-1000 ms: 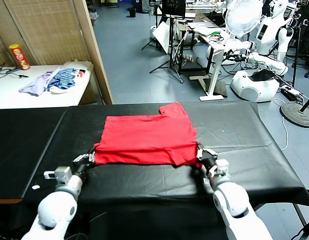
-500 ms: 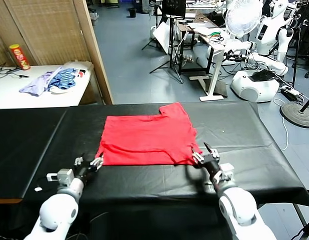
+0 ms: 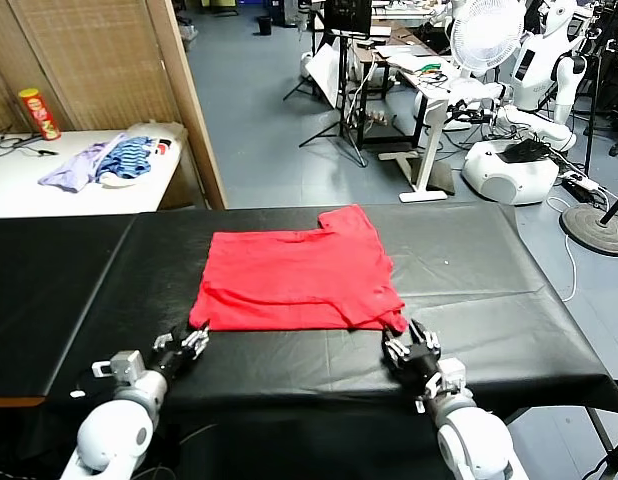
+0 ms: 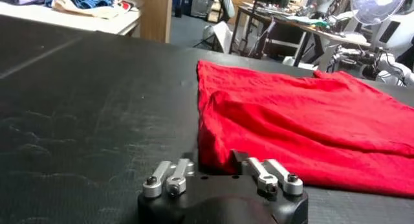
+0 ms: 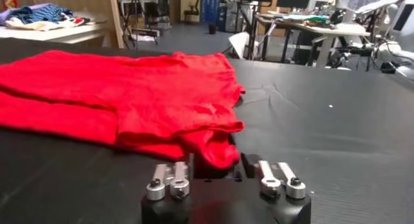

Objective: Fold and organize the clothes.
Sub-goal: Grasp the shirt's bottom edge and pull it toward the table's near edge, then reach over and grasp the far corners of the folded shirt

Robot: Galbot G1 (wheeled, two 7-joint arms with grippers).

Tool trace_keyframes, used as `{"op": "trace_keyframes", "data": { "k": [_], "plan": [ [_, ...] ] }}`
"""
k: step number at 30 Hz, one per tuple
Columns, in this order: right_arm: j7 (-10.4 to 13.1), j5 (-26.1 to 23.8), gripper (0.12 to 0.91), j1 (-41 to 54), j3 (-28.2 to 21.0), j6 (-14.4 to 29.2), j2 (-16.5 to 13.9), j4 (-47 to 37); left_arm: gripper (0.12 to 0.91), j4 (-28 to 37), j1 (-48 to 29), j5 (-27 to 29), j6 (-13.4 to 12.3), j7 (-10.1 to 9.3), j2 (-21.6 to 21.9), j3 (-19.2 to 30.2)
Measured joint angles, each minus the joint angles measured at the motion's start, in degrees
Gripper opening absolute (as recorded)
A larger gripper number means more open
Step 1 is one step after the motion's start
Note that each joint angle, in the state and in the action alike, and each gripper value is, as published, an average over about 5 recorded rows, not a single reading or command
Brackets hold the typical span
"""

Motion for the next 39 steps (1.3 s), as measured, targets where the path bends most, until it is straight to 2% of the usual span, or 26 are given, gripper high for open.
{"op": "trace_keyframes", "data": {
  "k": [1,4,10,19,22,25,29,33,36,39],
  "plan": [
    [0.2,0.0,0.135,-0.3,0.1,-0.5,-0.1,0.4,0.177,-0.1,0.1,0.3,0.0,-0.03,0.0,0.0],
    [1.1,0.8,0.132,-1.3,0.5,-2.7,-0.6,1.9,0.125,-0.7,0.7,1.8,0.2,-0.26,0.1,0.0],
    [2.6,4.3,0.131,-4.7,1.8,-7.0,-2.1,5.6,0.126,-4.1,3.9,4.3,1.1,-0.91,1.4,-0.9],
    [2.2,5.1,0.132,-11.8,3.3,-8.6,-2.9,12.2,0.126,-13.5,15.1,8.9,1.7,-1.94,1.4,-2.8],
    [2.1,5.0,0.202,-13.8,3.5,-9.0,-2.9,14.0,0.137,-16.4,18.8,9.2,1.8,-2.56,0.9,-3.4],
    [2.1,5.1,0.360,-15.6,4.2,-9.9,-3.4,16.0,0.236,-18.5,21.4,9.4,2.2,-3.44,0.5,-4.1],
    [2.4,6.9,0.560,-17.7,5.8,-11.9,-4.7,19.4,0.453,-21.0,23.4,9.3,3.5,-5.39,0.6,-5.0],
    [3.8,11.3,0.750,-17.7,8.3,-13.6,-6.4,22.4,0.670,-24.0,23.7,8.4,7.8,-6.61,0.5,-6.1],
    [5.5,14.4,0.794,-14.5,9.5,-13.9,-7.8,22.6,0.766,-26.2,22.7,6.7,10.9,-6.45,0.9,-7.4],
    [6.8,16.3,0.798,-7.5,8.6,-14.1,-8.9,19.9,0.794,-26.6,19.2,3.5,13.6,-6.95,2.3,-8.2]
  ]
}}
